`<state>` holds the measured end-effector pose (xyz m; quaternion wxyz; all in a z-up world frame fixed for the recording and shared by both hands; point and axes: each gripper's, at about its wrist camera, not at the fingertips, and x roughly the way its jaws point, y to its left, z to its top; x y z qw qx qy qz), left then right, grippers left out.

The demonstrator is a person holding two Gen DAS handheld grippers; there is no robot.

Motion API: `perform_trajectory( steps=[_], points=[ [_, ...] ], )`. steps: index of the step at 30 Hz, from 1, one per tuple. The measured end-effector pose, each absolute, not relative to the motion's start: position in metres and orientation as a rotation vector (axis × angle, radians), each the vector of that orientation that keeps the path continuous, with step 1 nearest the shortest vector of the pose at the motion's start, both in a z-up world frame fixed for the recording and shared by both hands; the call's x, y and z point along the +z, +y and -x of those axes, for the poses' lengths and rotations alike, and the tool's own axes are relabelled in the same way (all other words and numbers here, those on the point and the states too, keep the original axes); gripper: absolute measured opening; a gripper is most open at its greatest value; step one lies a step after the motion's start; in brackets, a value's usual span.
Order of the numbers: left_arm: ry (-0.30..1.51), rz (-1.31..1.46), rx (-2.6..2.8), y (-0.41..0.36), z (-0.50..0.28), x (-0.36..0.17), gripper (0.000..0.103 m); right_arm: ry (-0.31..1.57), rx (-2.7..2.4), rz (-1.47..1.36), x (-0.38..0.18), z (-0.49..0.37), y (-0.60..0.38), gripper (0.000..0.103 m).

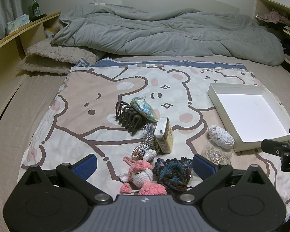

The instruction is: Organize objects

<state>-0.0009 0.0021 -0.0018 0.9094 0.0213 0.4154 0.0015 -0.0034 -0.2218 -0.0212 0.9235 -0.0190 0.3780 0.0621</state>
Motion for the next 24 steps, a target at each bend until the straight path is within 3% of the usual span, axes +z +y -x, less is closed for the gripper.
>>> perform_trajectory(
  steps=[24],
  points=[
    [0.858, -0.041, 0.0, 0.0022, 0.001, -0.0018, 0.103, 0.778, 0.128, 0.04, -0.0228, 0.004, -0.2218, 0.103]
  ],
)
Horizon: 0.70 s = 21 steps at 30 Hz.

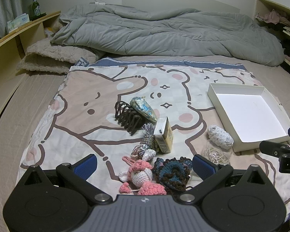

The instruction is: Organize objects

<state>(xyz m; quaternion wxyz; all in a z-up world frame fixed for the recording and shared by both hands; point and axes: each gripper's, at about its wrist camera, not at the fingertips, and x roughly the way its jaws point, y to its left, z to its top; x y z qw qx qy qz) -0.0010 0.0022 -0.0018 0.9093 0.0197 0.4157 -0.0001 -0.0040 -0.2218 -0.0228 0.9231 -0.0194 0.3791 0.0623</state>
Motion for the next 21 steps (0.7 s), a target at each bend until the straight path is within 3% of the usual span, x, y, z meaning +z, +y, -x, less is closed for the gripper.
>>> perform_trajectory(
  steps=[21],
  points=[
    [0.857, -0.036, 0.001, 0.0007, 0.0013, 0.0005, 0.103, 0.78, 0.13, 0.044, -0.0247, 0.004, -0.2214, 0.103]
  ],
)
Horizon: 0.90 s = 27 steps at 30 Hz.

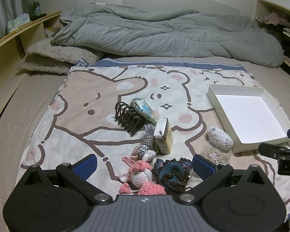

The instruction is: Organize objects

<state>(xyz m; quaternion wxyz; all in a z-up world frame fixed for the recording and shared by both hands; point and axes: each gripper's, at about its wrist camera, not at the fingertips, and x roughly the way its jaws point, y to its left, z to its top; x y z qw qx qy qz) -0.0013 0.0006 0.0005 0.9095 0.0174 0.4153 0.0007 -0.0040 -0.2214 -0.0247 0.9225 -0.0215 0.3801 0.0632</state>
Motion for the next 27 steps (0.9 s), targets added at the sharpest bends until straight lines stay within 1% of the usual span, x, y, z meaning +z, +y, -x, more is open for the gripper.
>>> perform_trajectory(
  steps=[11, 17, 23, 27],
  points=[
    [0.828, -0.014, -0.013, 0.009, -0.006, 0.011, 0.103, 0.755, 0.138, 0.023, -0.018, 0.003, -0.221, 0.103],
    [0.809, -0.027, -0.012, 0.018, -0.016, 0.017, 0.103, 0.765, 0.139, 0.007, -0.013, -0.015, -0.222, 0.103],
    [0.822, 0.001, -0.005, 0.029, -0.031, 0.017, 0.103, 0.766, 0.167, 0.019, -0.011, -0.037, -0.225, 0.103],
    [0.892, 0.028, 0.006, 0.035, -0.044, 0.004, 0.103, 0.772, 0.238, 0.031, -0.019, -0.053, -0.224, 0.103]
  ],
)
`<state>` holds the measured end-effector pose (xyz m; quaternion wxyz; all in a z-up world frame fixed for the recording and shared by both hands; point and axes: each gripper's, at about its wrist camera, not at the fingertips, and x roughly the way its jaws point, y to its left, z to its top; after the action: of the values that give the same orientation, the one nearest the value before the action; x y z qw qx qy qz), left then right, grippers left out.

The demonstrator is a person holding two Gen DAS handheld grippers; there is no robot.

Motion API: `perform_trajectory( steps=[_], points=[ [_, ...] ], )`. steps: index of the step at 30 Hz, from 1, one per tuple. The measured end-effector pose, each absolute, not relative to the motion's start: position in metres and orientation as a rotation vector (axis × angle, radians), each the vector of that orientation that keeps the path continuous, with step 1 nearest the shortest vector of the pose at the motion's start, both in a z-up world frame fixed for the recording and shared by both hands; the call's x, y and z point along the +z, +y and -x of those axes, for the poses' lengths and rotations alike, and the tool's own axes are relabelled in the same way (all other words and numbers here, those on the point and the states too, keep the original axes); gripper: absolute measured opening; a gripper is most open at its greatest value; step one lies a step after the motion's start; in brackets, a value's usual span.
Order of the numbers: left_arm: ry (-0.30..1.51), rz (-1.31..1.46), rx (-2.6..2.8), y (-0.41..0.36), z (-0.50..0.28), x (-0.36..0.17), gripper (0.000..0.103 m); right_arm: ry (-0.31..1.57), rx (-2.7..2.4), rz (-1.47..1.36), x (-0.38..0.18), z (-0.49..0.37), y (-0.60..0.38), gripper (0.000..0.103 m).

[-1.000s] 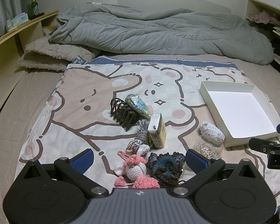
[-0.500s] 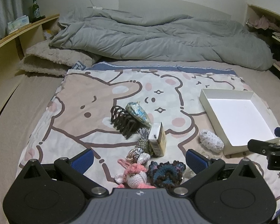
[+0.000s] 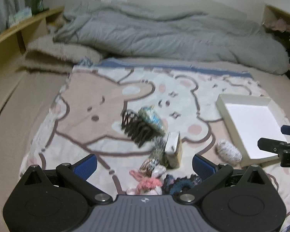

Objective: Organize objects
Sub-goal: 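Grasp the pink crocheted bunny with the left gripper while the right grasps the clear cord bag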

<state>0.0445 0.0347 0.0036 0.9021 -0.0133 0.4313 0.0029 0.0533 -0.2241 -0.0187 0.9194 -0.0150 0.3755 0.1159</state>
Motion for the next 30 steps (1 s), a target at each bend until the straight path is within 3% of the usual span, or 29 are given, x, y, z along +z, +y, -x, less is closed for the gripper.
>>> perform_trajectory(
  steps=[19, 30],
  points=[
    [1.195, 0.417, 0.043, 0.067, -0.063, -0.079, 0.102, 0.932, 0.649, 0.288, -0.11, -0.077, -0.199, 0.103],
    [1.306, 0.441, 0.025, 0.066, -0.067, -0.109, 0.084, 1.018, 0.723, 0.404, -0.144, -0.083, -0.182, 0.103]
  ],
)
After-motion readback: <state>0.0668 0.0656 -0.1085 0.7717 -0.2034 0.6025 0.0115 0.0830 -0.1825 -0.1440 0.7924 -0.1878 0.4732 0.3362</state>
